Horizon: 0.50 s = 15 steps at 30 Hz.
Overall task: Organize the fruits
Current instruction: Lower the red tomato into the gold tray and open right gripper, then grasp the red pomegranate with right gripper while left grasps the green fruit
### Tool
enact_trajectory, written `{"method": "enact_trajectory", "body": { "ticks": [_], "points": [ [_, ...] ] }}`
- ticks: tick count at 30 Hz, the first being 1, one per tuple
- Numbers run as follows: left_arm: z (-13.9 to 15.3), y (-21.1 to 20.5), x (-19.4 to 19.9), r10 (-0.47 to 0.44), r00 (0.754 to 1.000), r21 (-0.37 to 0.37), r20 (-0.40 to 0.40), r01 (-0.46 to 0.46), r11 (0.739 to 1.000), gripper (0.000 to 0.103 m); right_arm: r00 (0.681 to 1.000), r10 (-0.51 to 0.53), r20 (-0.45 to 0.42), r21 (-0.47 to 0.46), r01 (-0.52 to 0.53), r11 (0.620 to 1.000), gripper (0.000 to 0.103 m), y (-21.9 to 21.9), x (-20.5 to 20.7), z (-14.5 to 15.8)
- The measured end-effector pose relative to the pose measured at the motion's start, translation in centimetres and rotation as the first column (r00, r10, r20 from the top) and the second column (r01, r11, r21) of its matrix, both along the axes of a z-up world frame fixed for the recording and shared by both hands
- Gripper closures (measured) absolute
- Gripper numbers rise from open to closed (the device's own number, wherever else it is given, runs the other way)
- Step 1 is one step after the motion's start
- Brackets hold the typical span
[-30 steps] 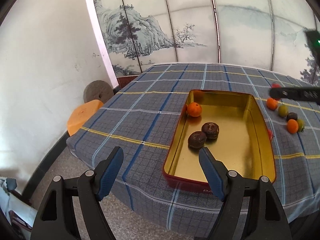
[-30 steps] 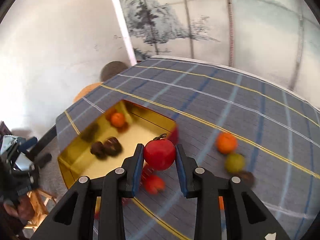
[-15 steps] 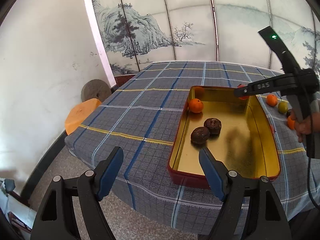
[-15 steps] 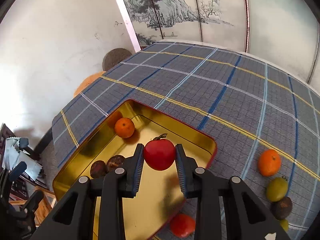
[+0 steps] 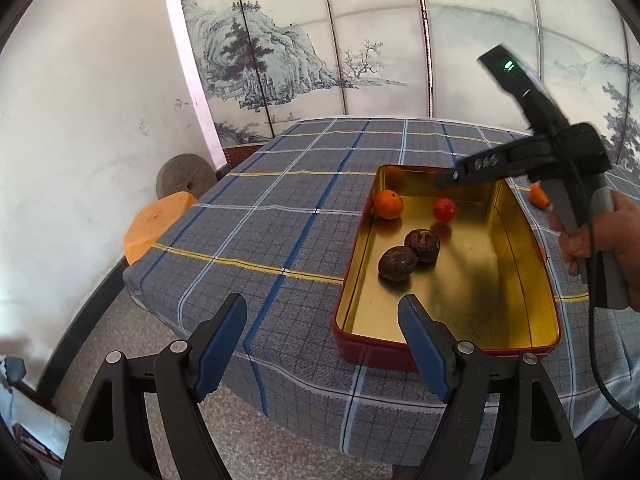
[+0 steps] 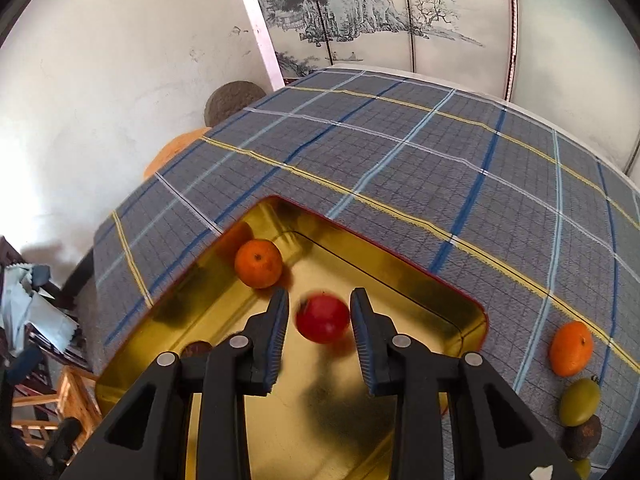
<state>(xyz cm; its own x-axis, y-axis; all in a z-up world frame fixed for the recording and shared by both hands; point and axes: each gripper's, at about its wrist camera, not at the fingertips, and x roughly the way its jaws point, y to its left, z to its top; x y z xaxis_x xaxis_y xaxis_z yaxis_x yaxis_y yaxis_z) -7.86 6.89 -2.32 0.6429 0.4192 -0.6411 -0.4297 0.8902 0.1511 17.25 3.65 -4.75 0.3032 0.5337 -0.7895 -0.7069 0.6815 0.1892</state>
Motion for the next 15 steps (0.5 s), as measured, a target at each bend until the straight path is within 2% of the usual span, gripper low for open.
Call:
{"method": "enact_trajectory", "body": {
  "ticks": [3,6,8,11,15],
  "points": [
    [0.5,-0.1,-0.3,-0.003,1.0,0.015,0.019,0.002,1.0,0.025,1.0,-0.003,0.031,0.062,0.001,0.998,0.069,-1.9,-0.6,1.7],
    [1.0,-0.3,-0.7,-0.009,0.999,0.025,0.042,0.008,1.0,0.024,0.994,-0.017,0.109,0.071,0.01,0.997,0.069,-5.8,-2.2,3.9],
    [1.0,-0.4,-0.7,-0.015,0.999,0.019,0.048,0.015,1.0,0.024,0.992,-0.01,0.128,0.067,0.002,0.998,0.069,-9.0,-3.5,4.5],
    [0.8,-1.1,-0.3,-0.037,0.998,0.002,0.042,0.037,0.999,0.024,0.99,0.032,0.137,0.017,-0.035,0.999,0.068,-13.1,-5.8,3.9],
    [0.5,-2.2,0.2,-0.071,0.997,-0.011,0.015,0.071,0.997,0.024,0.986,0.115,0.124,-0.07,-0.107,0.992,0.067,-14.5,-8.3,1.6]
  ]
}}
